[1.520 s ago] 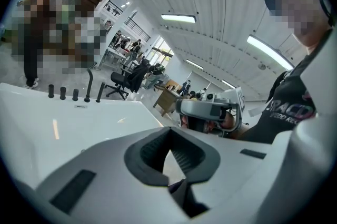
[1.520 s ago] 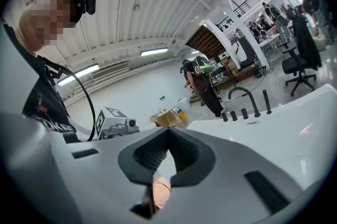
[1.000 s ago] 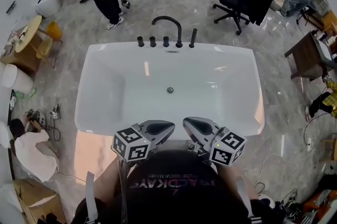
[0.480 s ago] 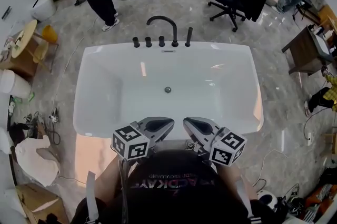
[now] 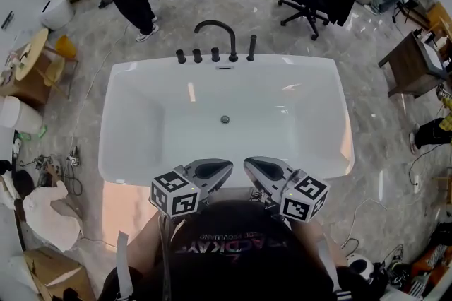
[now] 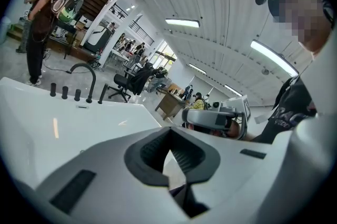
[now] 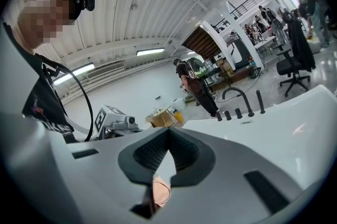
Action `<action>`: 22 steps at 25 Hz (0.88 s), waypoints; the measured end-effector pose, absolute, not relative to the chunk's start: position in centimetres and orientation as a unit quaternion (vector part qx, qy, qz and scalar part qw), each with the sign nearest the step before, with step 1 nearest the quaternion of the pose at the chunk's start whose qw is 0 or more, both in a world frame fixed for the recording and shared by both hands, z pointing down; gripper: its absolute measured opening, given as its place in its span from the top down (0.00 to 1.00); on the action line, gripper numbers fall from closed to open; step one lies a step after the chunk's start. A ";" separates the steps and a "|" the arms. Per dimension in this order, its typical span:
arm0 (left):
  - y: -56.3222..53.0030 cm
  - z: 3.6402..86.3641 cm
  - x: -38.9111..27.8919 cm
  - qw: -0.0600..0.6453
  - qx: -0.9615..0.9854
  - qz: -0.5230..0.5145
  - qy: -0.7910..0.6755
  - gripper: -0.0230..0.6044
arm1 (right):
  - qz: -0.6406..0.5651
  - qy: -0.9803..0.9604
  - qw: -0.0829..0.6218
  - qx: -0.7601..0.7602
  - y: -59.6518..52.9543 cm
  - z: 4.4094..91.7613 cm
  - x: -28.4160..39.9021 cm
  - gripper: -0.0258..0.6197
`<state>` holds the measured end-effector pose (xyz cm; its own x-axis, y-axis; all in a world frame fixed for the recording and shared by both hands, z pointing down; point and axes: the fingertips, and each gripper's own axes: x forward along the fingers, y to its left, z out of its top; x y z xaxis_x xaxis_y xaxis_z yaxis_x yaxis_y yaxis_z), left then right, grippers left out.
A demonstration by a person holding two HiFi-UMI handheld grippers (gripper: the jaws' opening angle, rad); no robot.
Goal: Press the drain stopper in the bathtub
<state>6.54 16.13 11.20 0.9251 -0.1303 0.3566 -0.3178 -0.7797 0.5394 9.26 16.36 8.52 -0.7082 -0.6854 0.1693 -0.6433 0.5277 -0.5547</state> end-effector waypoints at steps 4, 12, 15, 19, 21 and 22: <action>16.0 11.1 6.4 0.310 0.931 0.147 -0.125 0.95 | -0.304 0.875 0.033 -0.377 16.3 8.6 9.1 0.94; 15.6 11.1 5.9 0.318 0.926 0.139 -0.145 0.95 | -0.309 0.876 0.035 -0.369 16.3 8.6 9.1 0.94; 15.3 11.2 5.8 0.321 0.925 0.137 -0.152 0.95 | -0.309 0.877 0.034 -0.366 16.2 8.7 9.1 0.94; 14.8 11.3 5.8 0.325 0.922 0.137 -0.157 0.95 | -0.303 0.881 0.028 -0.363 15.9 8.6 9.0 0.94; 14.8 11.2 5.7 0.325 0.922 0.138 -0.157 0.95 | -0.299 0.883 0.022 -0.360 15.9 8.5 8.6 0.94; 14.7 11.1 5.6 0.325 0.922 0.139 -0.158 0.95 | -0.298 0.885 0.019 -0.358 15.9 8.5 8.5 0.94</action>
<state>5.65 14.75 11.14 0.9118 -0.2004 0.3585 -0.3809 -0.7389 0.5558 8.49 15.86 8.51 -0.7428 -0.6449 0.1801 -0.6222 0.5656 -0.5412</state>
